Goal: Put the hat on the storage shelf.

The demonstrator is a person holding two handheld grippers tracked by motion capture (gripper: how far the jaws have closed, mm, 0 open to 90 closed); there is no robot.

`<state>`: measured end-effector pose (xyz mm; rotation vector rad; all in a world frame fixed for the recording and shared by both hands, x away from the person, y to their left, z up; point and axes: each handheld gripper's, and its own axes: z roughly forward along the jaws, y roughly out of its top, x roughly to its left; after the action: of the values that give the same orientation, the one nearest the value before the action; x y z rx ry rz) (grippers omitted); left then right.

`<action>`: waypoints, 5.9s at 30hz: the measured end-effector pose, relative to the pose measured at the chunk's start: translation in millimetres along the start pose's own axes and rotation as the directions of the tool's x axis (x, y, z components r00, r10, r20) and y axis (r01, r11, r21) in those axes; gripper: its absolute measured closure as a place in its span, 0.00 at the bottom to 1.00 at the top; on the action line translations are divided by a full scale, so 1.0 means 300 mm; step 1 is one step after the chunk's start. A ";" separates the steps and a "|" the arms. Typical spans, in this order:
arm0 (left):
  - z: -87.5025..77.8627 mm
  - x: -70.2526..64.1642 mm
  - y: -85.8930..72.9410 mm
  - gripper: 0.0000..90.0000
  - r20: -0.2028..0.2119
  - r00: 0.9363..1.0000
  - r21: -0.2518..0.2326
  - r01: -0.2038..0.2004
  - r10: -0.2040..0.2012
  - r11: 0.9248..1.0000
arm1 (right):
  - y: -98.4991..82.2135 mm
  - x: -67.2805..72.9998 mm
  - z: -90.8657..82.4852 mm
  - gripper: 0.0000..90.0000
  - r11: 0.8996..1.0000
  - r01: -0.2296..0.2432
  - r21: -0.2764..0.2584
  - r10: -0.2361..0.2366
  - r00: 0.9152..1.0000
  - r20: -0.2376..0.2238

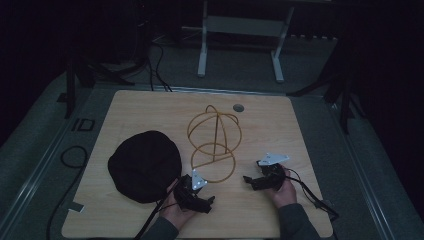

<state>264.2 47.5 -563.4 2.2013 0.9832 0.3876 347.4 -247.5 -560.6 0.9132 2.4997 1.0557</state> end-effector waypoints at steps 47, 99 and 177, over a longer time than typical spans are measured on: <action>-0.195 0.138 0.169 0.38 0.077 0.973 0.093 -0.226 0.219 0.970 | 0.001 0.000 0.000 0.16 1.000 0.003 0.000 -0.003 1.000 -0.003; -0.407 0.468 0.138 0.21 0.106 0.935 0.277 -0.356 0.339 0.893 | 0.005 -0.002 0.004 0.16 1.000 0.007 0.002 -0.007 1.000 -0.008; -0.432 0.605 0.271 0.76 0.186 0.932 0.489 -0.363 0.311 0.793 | 0.005 -0.002 0.004 0.16 1.000 0.009 0.000 -0.009 1.000 -0.008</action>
<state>363.2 204.0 -414.9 2.8769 0.6851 0.1789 349.1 -246.6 -560.5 0.8981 2.5084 1.0587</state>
